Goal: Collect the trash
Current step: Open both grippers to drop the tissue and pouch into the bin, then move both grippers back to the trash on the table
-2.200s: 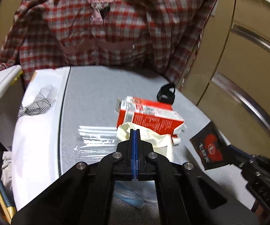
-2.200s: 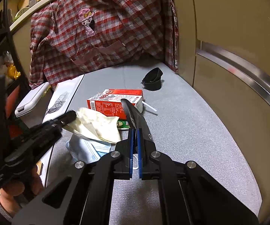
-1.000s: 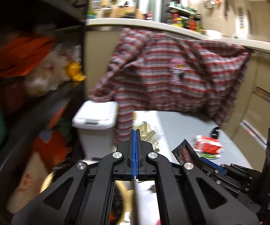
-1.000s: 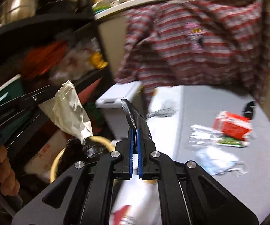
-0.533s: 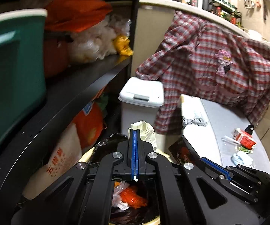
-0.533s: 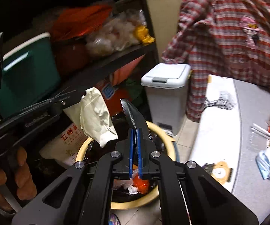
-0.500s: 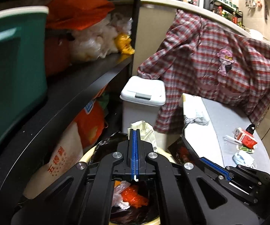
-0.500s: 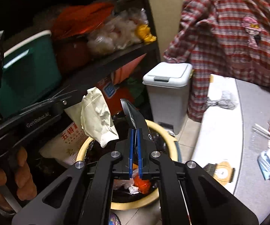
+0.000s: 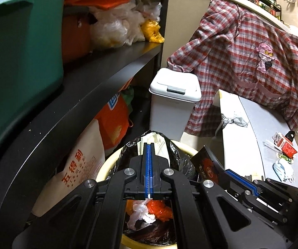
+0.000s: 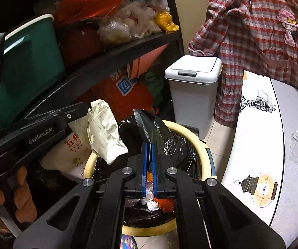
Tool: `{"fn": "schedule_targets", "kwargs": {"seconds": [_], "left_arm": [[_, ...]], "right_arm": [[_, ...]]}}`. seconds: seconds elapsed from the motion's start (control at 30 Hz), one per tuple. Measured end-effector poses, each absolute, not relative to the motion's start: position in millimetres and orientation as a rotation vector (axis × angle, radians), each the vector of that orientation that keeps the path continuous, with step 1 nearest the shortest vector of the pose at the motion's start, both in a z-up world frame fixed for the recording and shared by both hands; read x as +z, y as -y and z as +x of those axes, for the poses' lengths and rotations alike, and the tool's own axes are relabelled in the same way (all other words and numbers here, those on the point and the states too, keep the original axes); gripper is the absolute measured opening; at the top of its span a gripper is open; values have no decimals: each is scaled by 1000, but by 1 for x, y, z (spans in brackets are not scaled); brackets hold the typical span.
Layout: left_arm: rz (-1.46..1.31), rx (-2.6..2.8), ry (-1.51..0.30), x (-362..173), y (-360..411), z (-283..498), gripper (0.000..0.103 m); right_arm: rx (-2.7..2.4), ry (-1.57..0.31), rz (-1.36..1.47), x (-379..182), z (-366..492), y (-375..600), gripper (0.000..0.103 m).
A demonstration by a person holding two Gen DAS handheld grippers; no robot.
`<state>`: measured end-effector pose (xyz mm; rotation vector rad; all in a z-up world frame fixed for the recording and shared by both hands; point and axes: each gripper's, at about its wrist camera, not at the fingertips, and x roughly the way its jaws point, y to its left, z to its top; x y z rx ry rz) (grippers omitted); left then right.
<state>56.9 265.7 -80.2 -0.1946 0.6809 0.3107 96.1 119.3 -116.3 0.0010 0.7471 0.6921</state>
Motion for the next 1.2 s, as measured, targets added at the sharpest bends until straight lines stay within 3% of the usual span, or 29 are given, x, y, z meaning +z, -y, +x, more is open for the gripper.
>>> {"fn": "schedule_targets", "kwargs": {"seconds": [0.13,0.17,0.2,0.23,0.27,0.3,0.4,0.9,1.2], "left_arm": [[-198,312,-702,-85,-266,60,2],[-198,320,-709,-85,-266,60,13],[-195,336,-719,-86,-265,61,42],[-191,356,-718,-86,-266,61,60],[-183,393,-702,-85,-266,59,81],[-175,417,-680,-83,-266,57,82],[-169,423,-676,-81,-268,57,86],[-115,418,-655,-72,-248,57,86],[-116,379,-644,-70,-220,65,86]], "right_arm": [[691,-768,-3,-120,98,-121,9],[684,-780,-9,-122,99,-122,10],[676,-788,-13,-123,100,-123,14],[668,-795,-13,-123,102,-122,17],[663,-797,-8,-123,102,-122,30],[653,-795,-3,-123,103,-120,45],[621,-774,4,-119,103,-115,55],[568,-726,2,-97,94,-86,71],[447,-684,67,-77,90,2,76]]}}
